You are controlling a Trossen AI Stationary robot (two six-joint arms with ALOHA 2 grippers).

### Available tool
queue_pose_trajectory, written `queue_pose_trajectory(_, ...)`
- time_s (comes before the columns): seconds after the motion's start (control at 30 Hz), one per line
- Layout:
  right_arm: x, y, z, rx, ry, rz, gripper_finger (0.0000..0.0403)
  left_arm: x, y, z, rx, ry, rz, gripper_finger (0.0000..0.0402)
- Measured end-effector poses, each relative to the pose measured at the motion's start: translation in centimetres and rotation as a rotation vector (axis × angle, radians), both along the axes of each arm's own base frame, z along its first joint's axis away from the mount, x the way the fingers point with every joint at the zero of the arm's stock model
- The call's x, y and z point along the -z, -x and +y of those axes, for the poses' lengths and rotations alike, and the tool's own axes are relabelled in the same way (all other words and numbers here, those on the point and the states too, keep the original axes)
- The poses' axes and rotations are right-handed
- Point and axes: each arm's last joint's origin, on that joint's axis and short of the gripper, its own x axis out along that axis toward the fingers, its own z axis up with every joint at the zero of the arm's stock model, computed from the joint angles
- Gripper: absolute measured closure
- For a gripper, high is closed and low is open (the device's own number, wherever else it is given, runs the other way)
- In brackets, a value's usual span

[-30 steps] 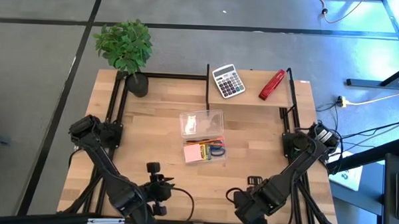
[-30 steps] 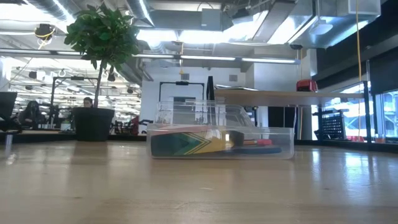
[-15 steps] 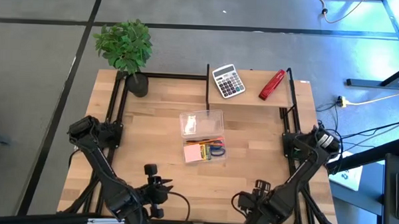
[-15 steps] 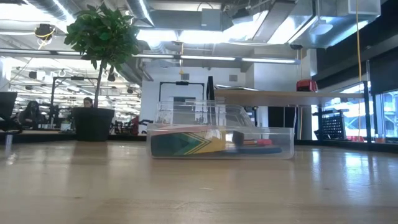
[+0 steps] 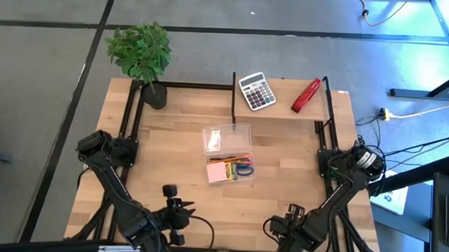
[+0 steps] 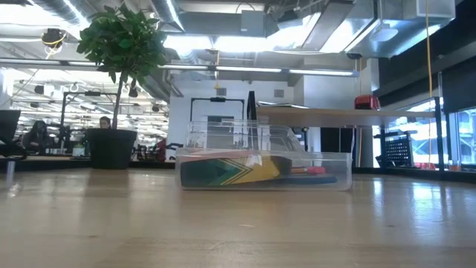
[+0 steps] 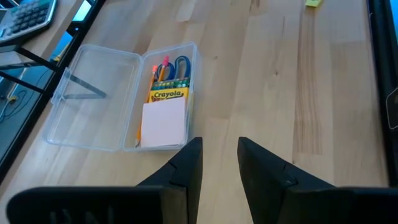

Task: Pack school essentials
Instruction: Put the light green eraser into the transparent supply box

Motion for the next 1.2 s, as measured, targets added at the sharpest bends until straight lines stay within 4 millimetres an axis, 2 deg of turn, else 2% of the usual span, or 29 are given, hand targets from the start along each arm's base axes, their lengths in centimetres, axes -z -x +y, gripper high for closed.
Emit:
queue_pose_trajectory(0.37, 2.1, 0.3, -0.4, 0.02, -0.025, -0.012, 0.0185, 0.0, 0.0, 0.0, 0.0, 0.003, -0.003, 0.0308)
queue_pose_trajectory(0.67, 3.0, 0.8, -0.7, 0.015, -0.02, -0.009, 0.0185, 0.0, 0.0, 0.0, 0.0, 0.005, -0.004, 0.0308)
queue_pose_trajectory(0.97, 3.1, 0.9, -0.6, 0.006, -0.018, -0.019, 0.0185, 0.0, -0.1, -0.1, 0.0, 0.006, -0.005, 0.0308)
queue_pose_trajectory(1.2, 4.2, 0.8, -0.1, -0.001, -0.008, -0.011, 0.0185, 0.0, -0.1, -0.1, 0.001, 0.006, -0.005, 0.0308)
